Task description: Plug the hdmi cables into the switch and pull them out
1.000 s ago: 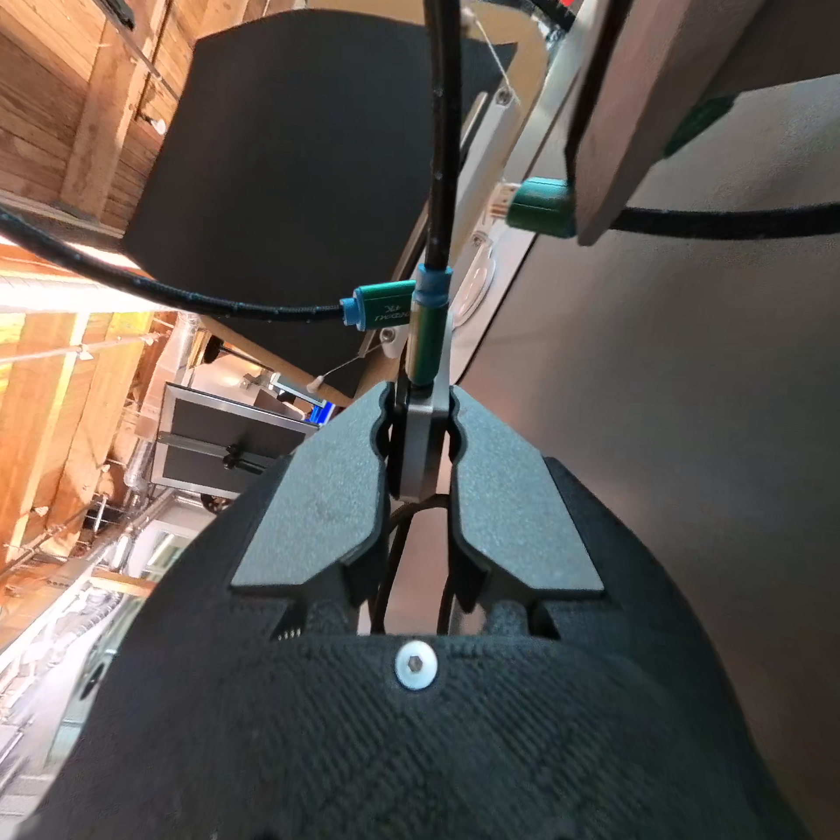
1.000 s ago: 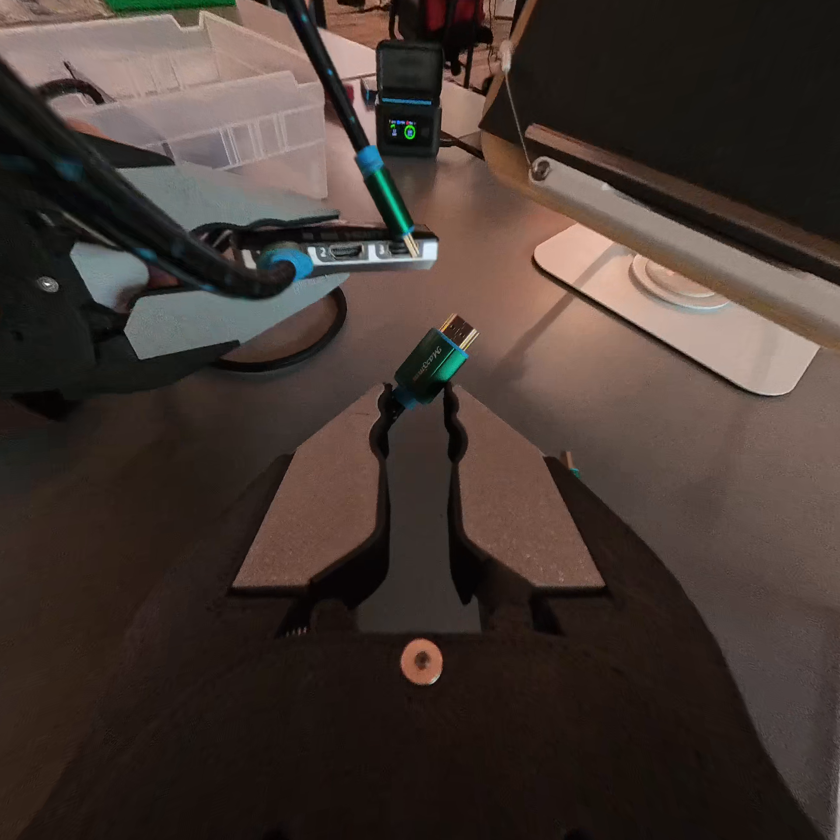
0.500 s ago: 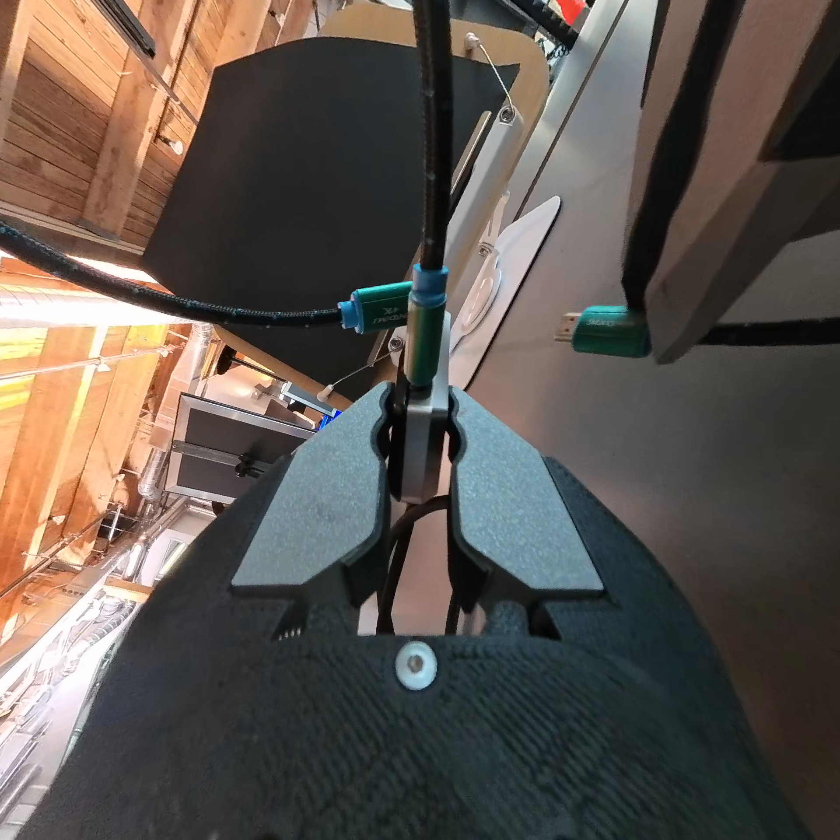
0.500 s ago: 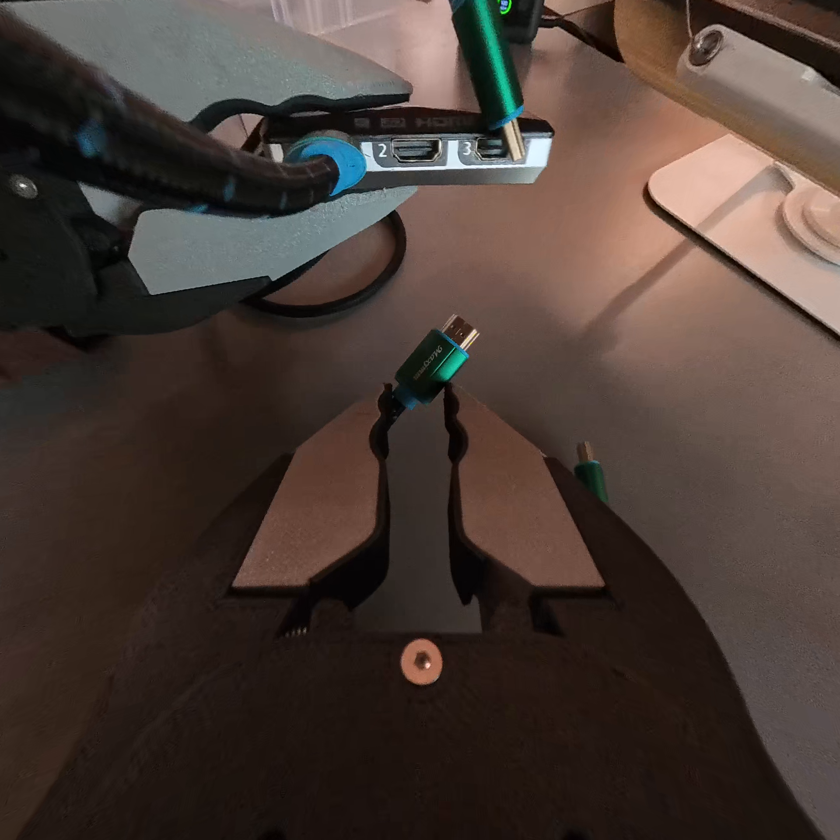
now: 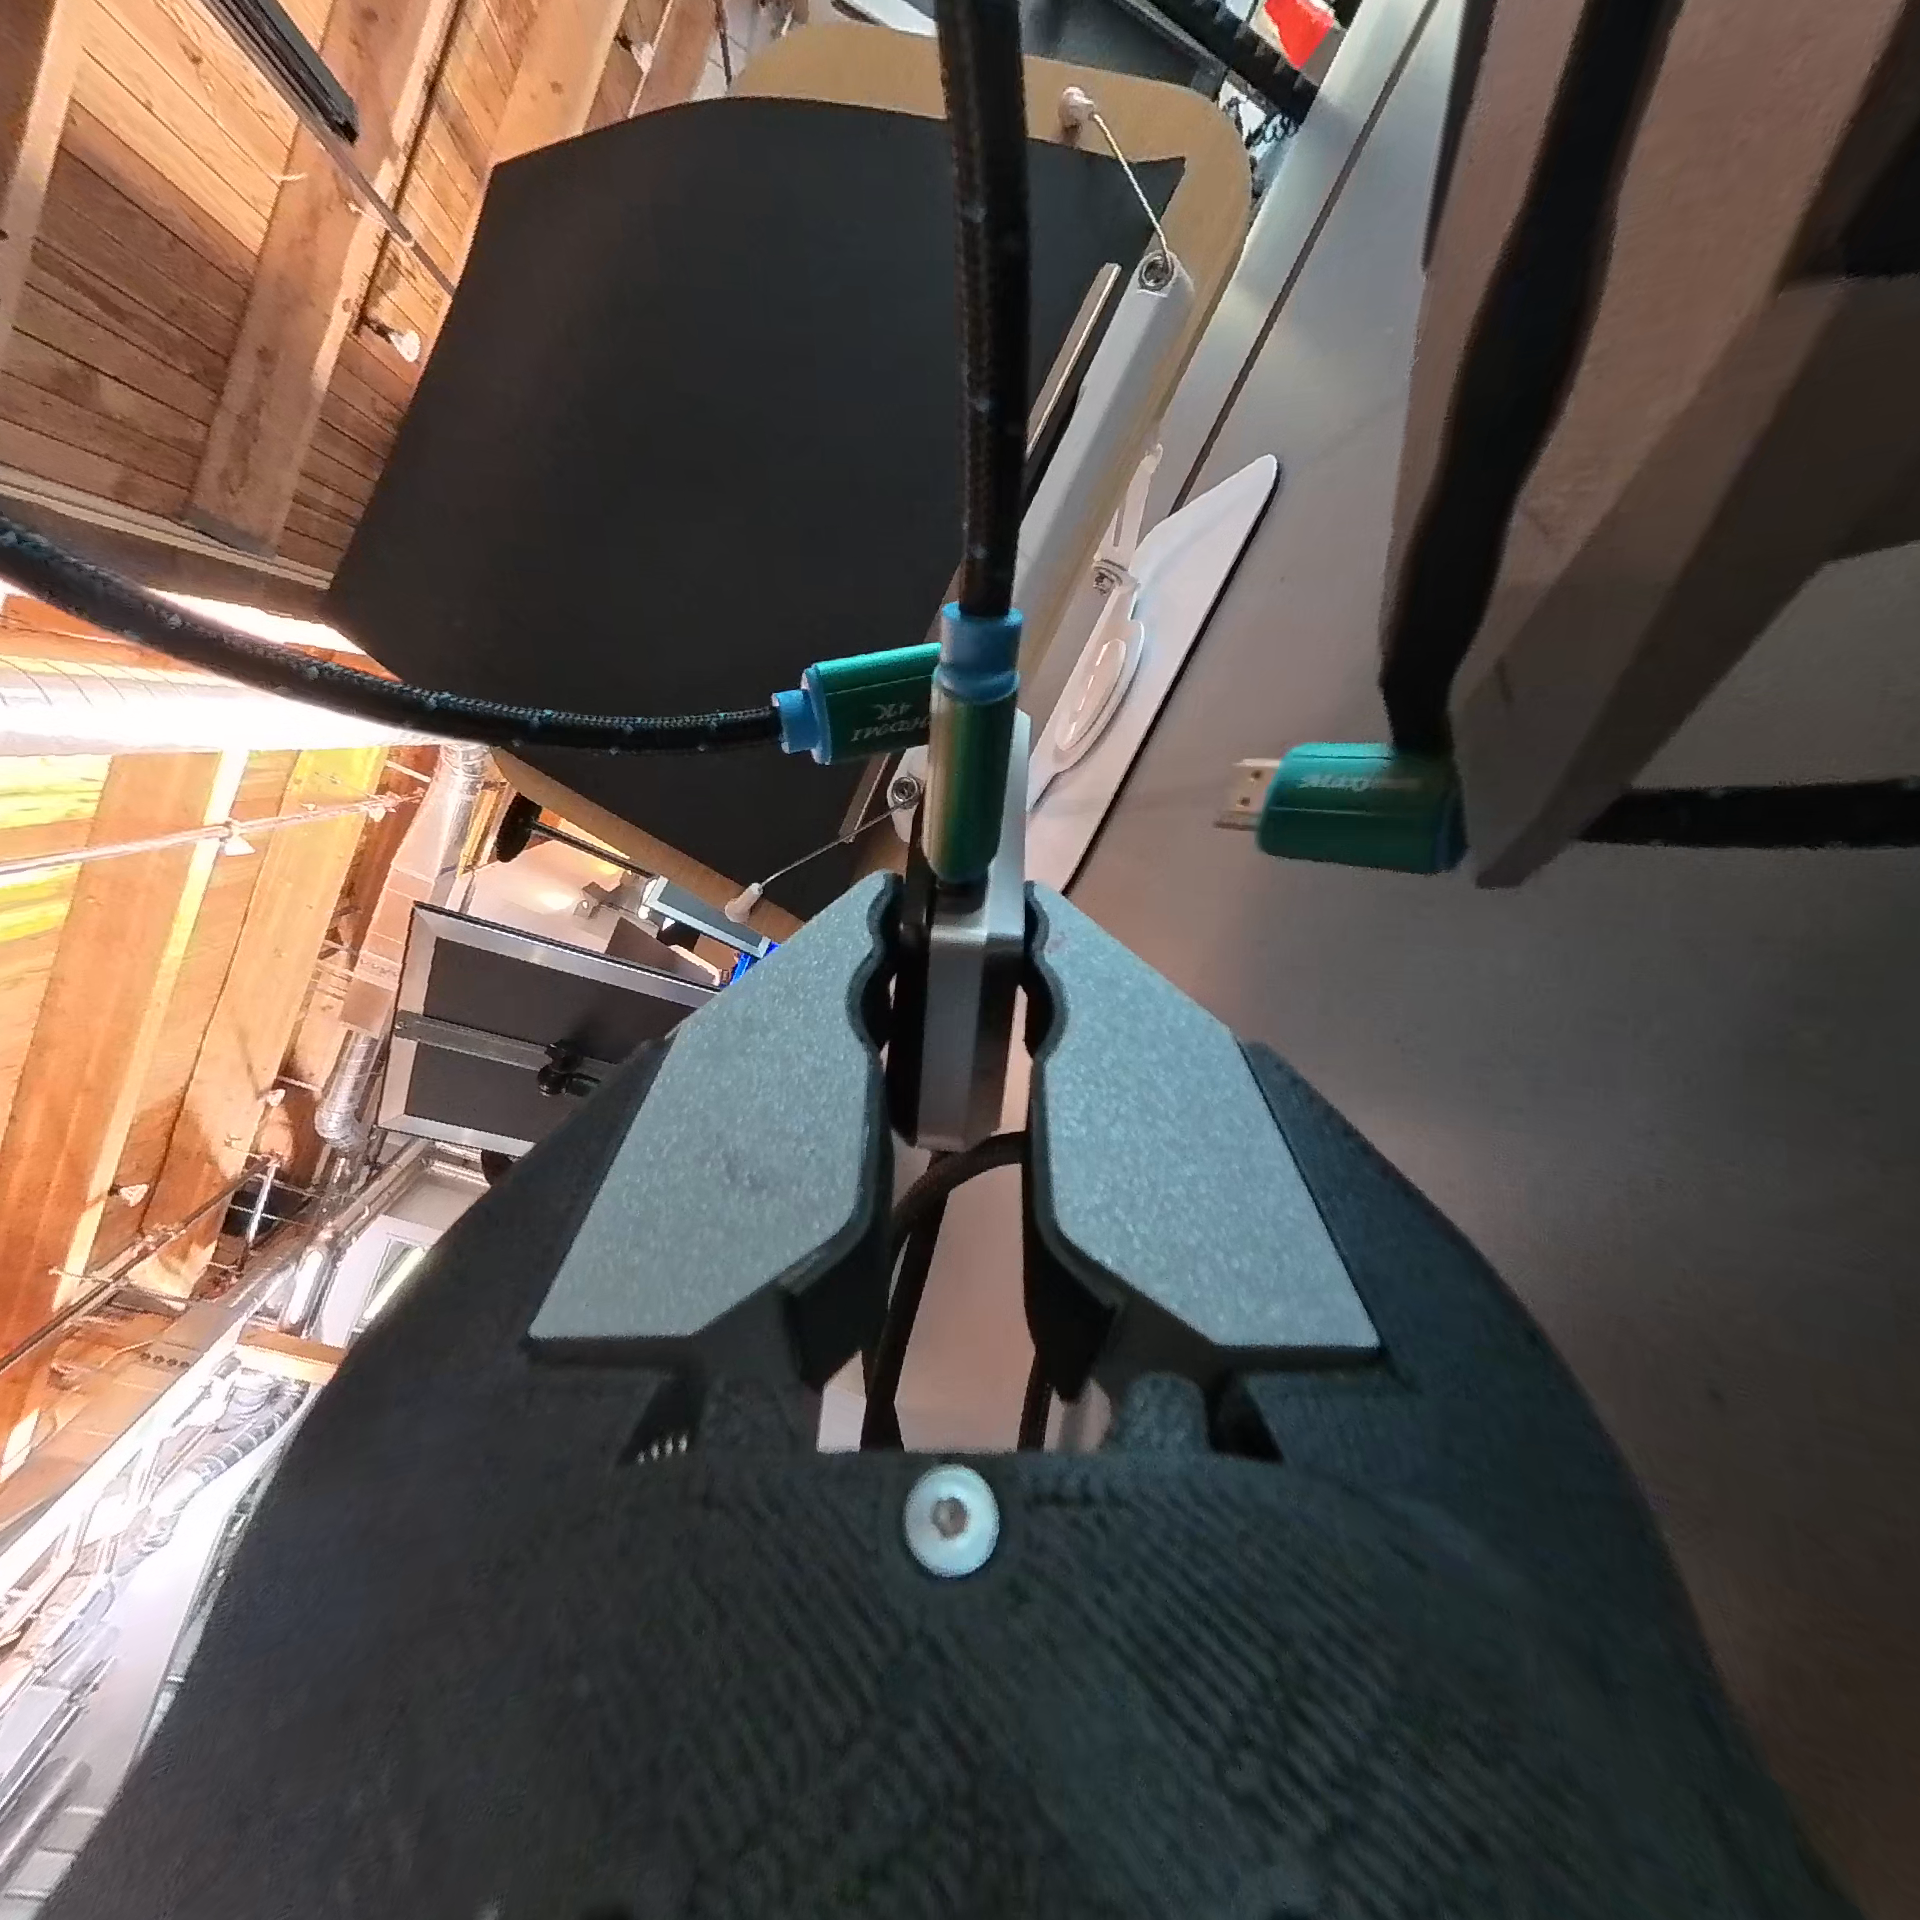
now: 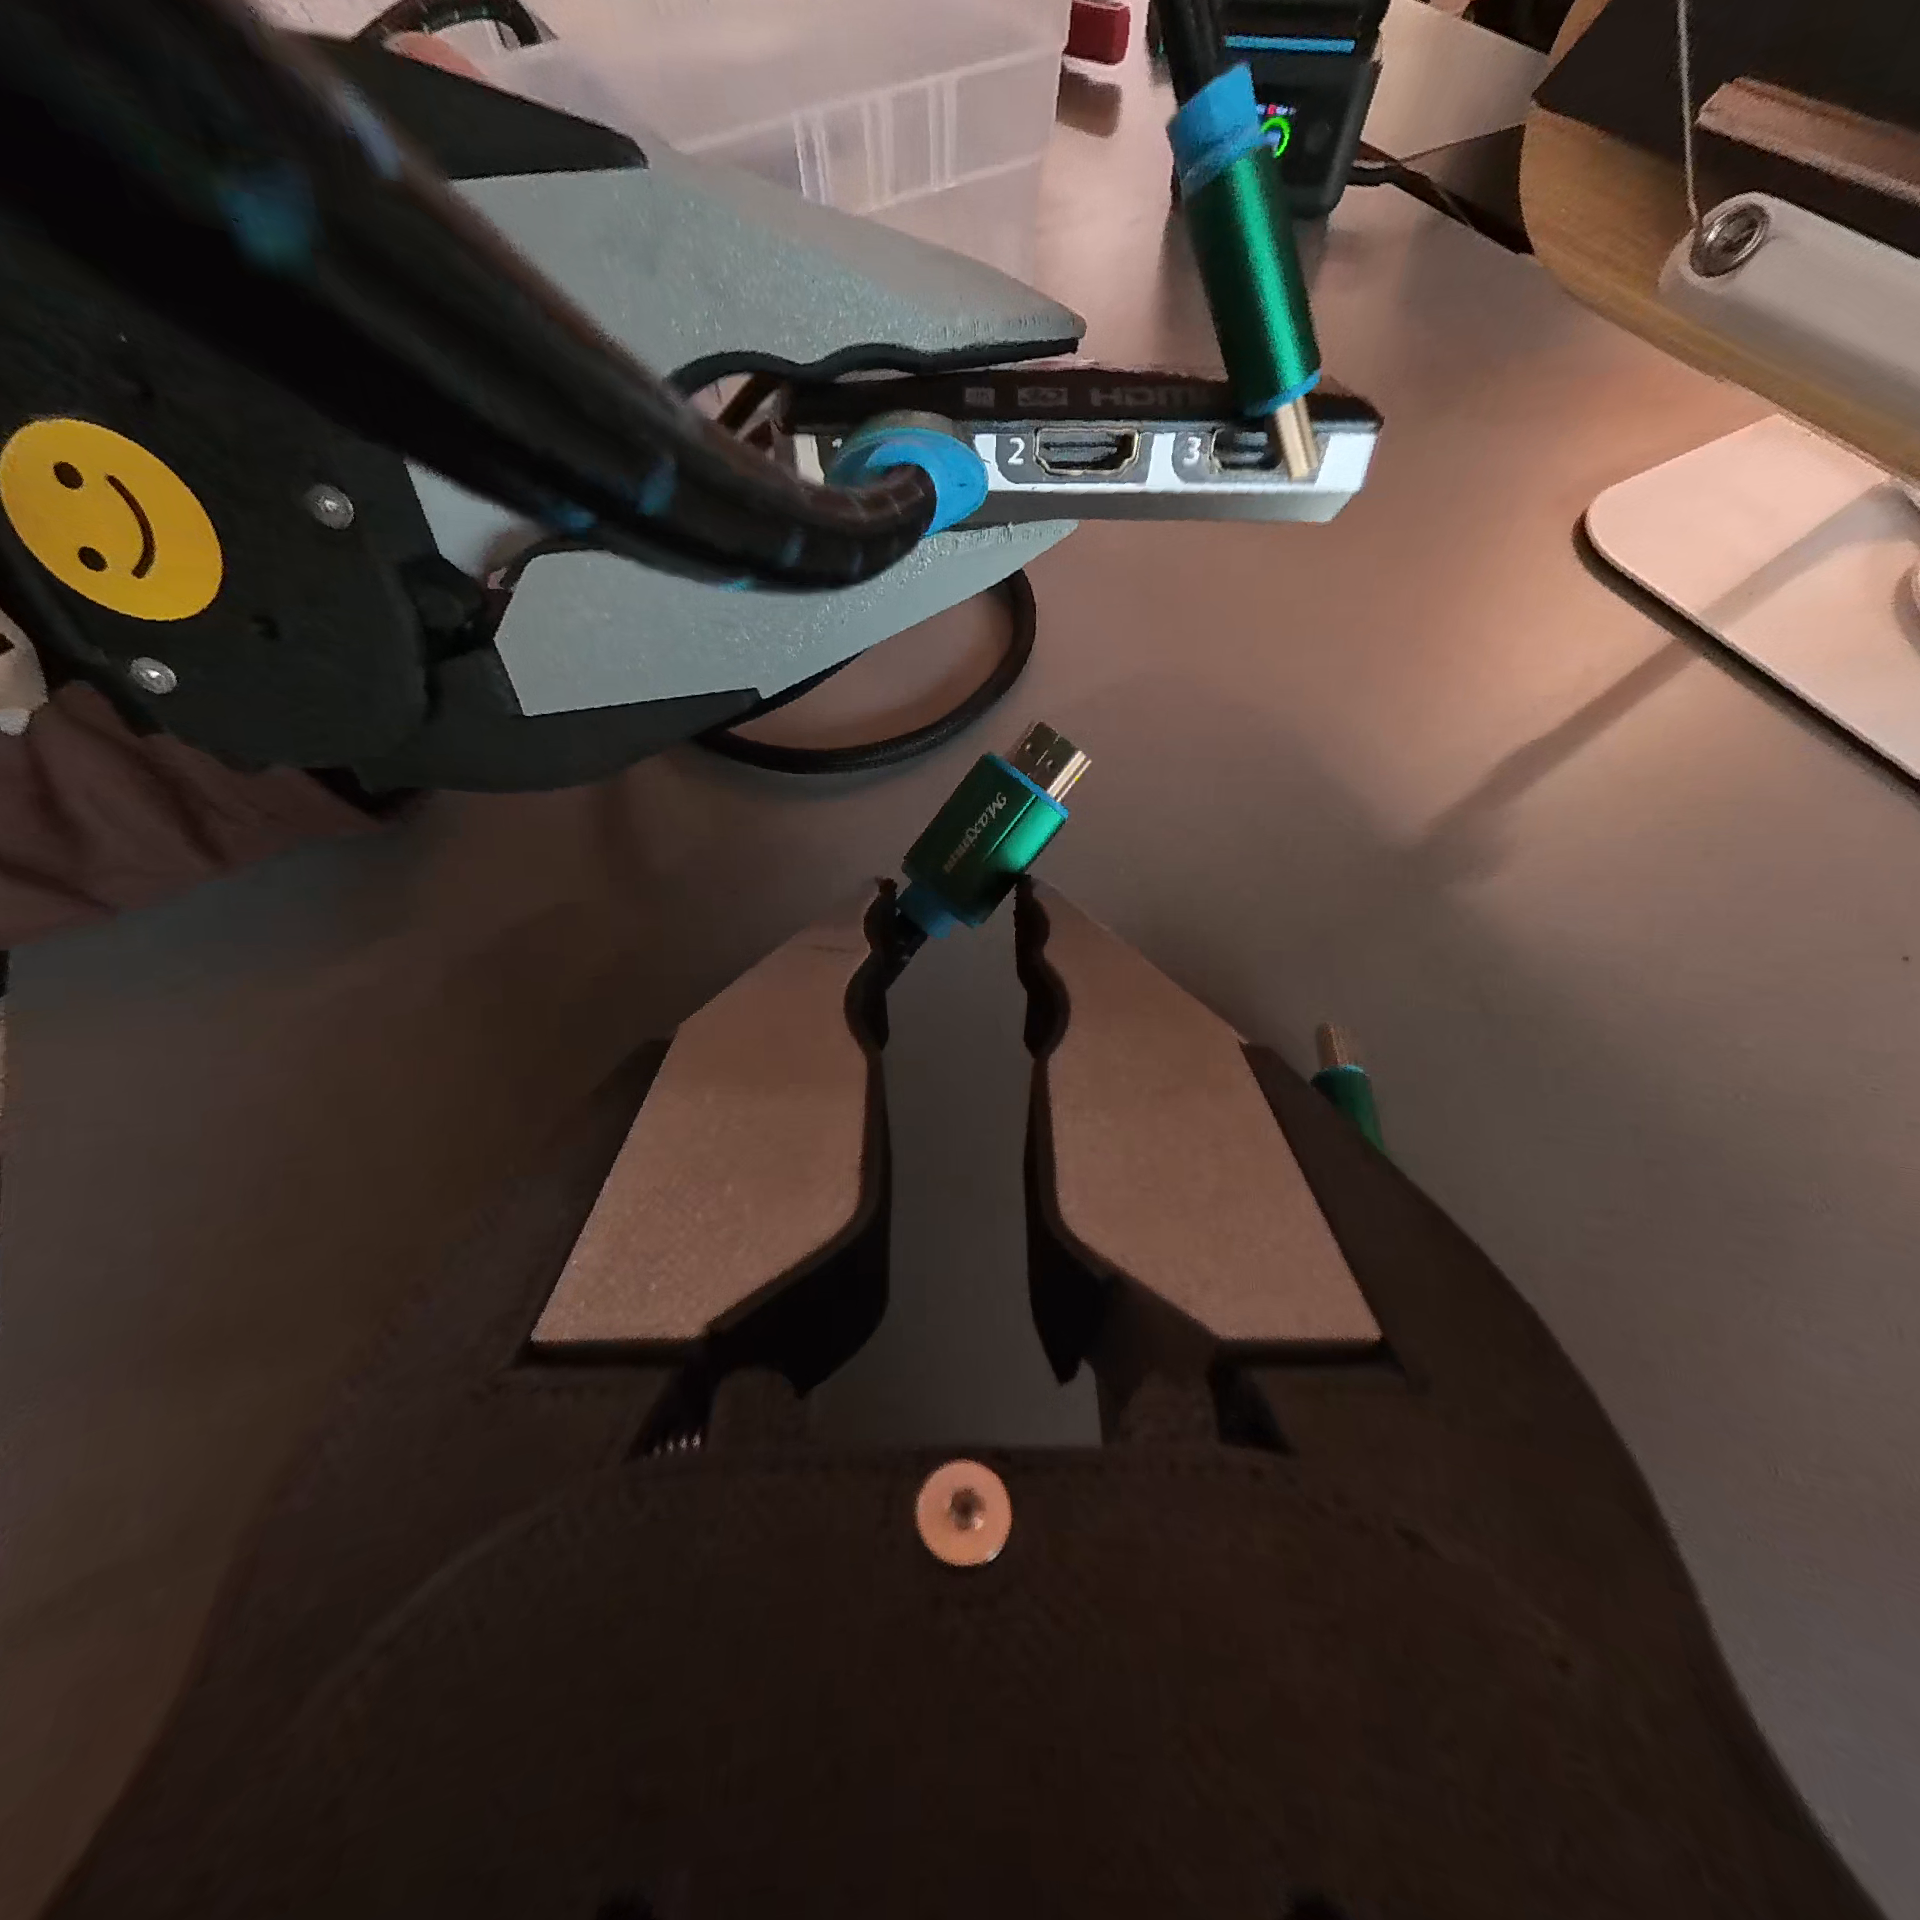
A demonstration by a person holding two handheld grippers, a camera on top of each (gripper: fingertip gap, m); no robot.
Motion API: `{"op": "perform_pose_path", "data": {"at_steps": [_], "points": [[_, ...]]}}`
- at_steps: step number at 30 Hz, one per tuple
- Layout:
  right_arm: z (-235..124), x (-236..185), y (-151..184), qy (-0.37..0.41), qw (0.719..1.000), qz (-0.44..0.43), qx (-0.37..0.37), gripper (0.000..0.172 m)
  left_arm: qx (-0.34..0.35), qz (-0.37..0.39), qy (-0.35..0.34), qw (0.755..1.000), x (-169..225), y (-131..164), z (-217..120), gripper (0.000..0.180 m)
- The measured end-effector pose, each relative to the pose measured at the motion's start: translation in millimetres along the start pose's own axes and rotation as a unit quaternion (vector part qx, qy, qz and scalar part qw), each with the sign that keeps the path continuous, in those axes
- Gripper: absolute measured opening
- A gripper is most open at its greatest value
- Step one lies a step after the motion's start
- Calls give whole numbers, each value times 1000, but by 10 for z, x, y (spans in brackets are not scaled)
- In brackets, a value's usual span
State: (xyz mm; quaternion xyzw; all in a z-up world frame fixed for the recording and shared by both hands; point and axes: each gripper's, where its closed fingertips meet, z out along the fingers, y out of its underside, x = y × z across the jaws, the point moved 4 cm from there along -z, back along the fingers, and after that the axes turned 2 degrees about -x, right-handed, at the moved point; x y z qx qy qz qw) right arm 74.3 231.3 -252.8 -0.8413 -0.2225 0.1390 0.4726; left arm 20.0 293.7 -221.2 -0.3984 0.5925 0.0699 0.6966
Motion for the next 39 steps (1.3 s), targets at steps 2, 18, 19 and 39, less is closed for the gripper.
{"op": "perform_pose_path", "data": {"at_steps": [2,18,19,39], "points": [[-19,15,-19,5,1000,1,8,19,0,3,3,1000,11,-2,1,19],[-384,289,-240,65,990,48,117,19,64,81,59,993,287,-218,-92,18],[-429,299,-270,69,988,46,132,20,71,87,66,991,315,-240,-107,18],[-464,434,-161,114,988,58,84,6,-22,-64,-65,996,-292,57,-39,21]]}}
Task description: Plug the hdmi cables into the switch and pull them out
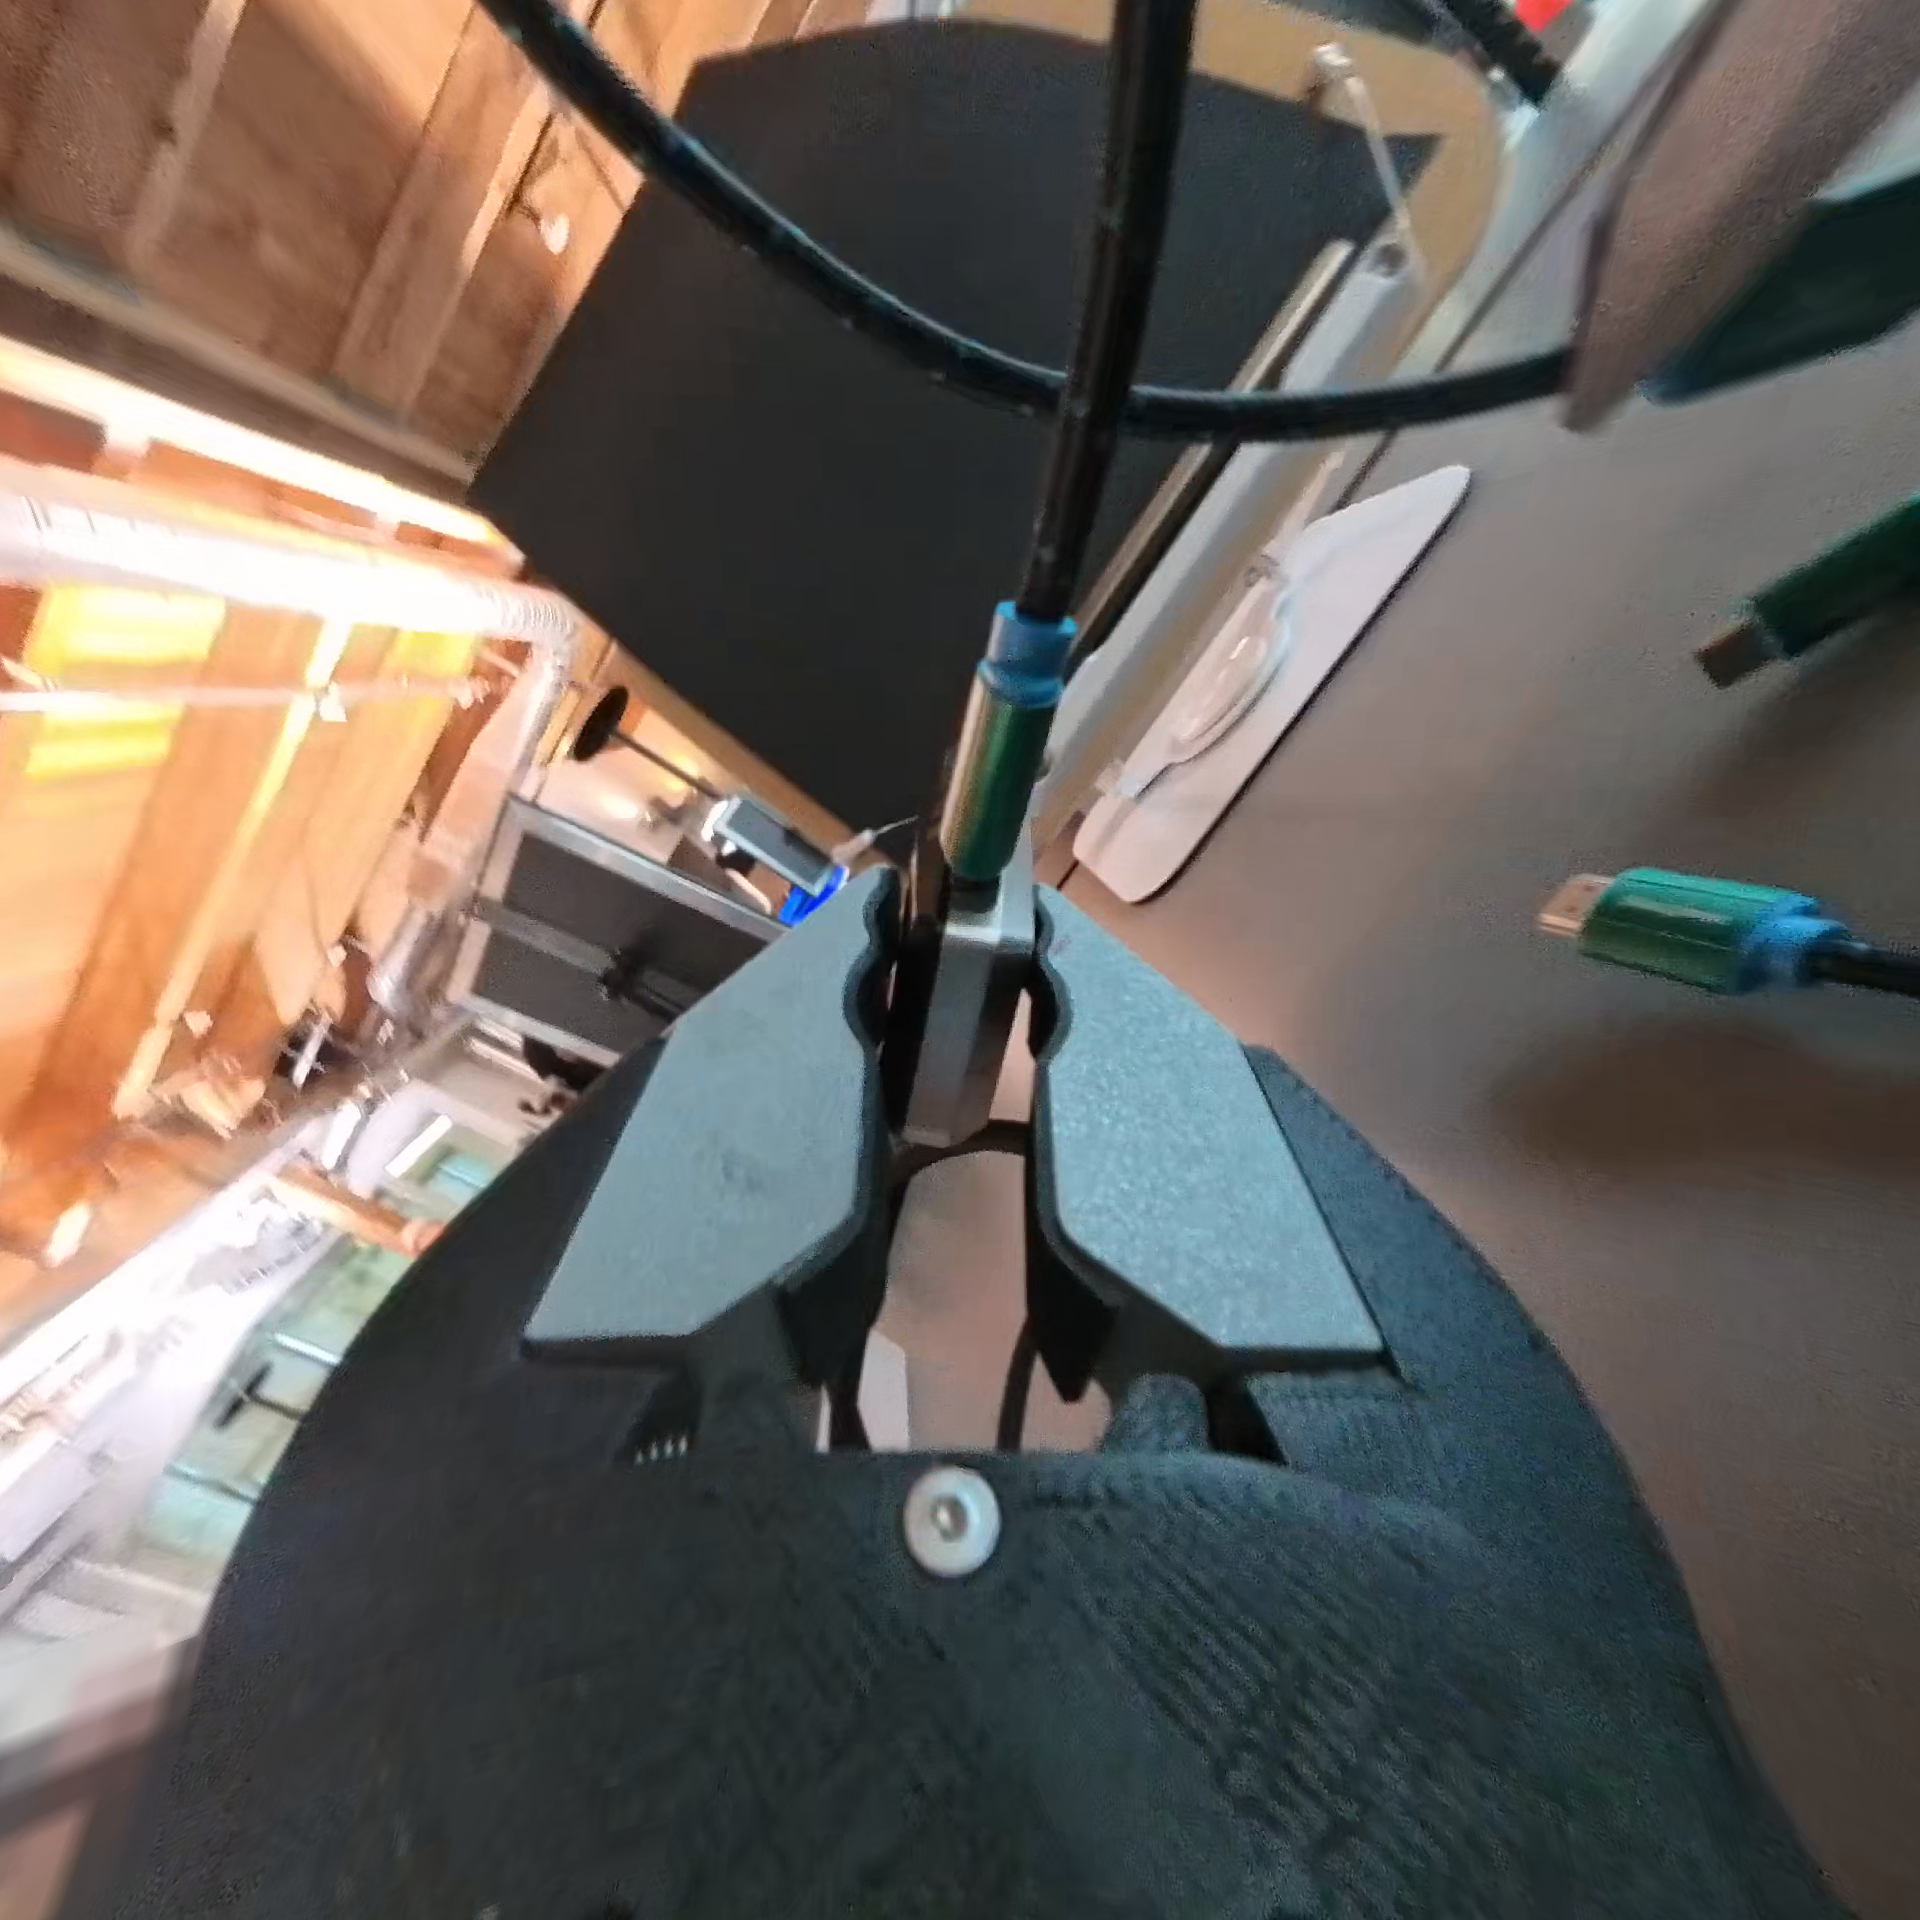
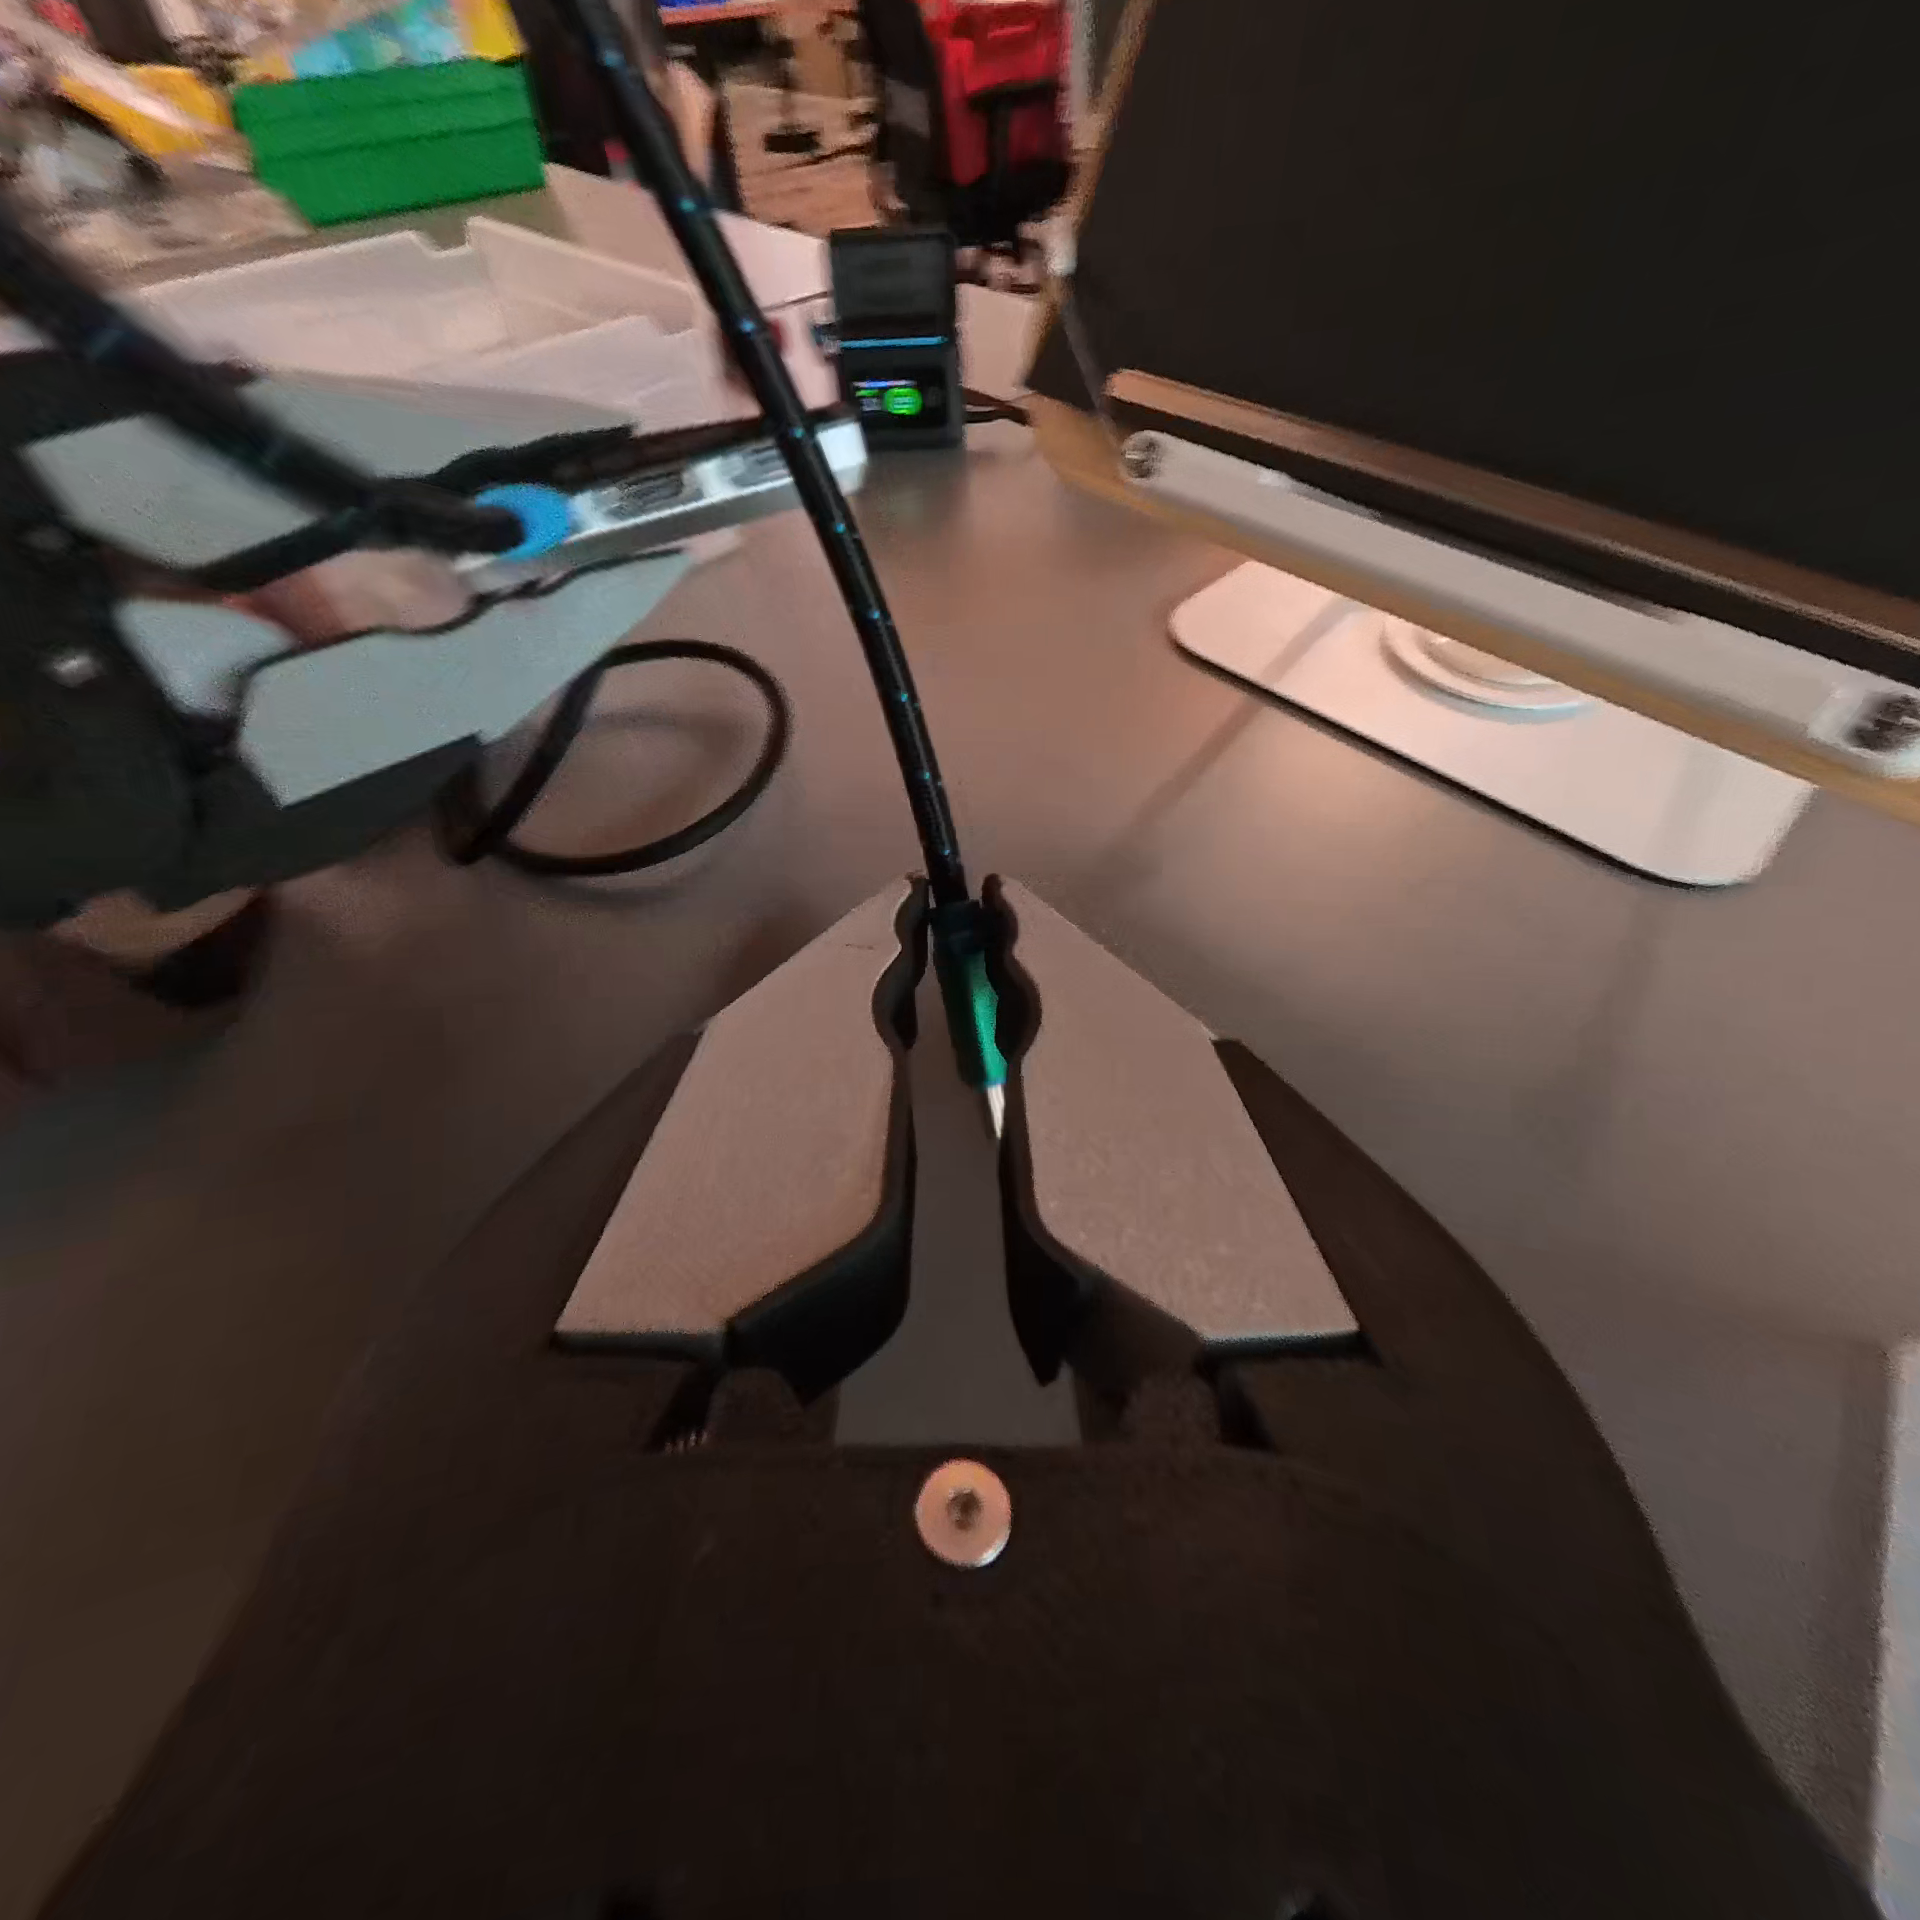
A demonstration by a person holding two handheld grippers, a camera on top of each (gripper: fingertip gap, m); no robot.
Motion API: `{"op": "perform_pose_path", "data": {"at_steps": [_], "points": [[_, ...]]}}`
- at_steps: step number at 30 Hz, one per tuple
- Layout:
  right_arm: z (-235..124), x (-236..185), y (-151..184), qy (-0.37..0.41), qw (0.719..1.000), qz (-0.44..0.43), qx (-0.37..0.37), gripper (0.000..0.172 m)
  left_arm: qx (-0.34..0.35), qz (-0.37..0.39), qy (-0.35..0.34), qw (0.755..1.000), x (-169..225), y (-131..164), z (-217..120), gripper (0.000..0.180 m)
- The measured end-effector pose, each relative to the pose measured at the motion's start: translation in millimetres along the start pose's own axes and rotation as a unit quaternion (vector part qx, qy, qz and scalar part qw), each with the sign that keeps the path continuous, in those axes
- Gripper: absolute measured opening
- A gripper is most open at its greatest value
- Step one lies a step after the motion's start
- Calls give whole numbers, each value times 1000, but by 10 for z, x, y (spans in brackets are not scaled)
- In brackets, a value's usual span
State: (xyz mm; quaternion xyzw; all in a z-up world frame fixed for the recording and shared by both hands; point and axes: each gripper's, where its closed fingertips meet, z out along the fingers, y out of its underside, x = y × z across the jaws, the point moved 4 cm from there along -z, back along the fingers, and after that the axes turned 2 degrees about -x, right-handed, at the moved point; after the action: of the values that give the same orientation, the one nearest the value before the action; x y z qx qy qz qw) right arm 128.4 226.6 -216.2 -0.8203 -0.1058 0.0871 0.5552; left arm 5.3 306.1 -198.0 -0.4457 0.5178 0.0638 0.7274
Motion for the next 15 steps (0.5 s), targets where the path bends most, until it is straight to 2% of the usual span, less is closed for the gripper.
{"op": "perform_pose_path", "data": {"at_steps": [3,7,9,12,15], "points": [[75,-288,43,-84,996,-27,-23,6,2,-41,-8,999,-76,25,3,21],[135,-440,140,-111,990,-57,-61,6,-13,-78,-13,997,-138,85,26,22],[117,-449,141,-129,989,-46,-62,6,-18,-101,-20,995,-199,128,29,23],[74,-553,138,-199,978,-13,-62,6,-18,-129,-26,991,-269,162,17,23],[98,-672,250,-232,967,-29,-102,7,-16,-131,-21,991,-258,155,15,23]]}}
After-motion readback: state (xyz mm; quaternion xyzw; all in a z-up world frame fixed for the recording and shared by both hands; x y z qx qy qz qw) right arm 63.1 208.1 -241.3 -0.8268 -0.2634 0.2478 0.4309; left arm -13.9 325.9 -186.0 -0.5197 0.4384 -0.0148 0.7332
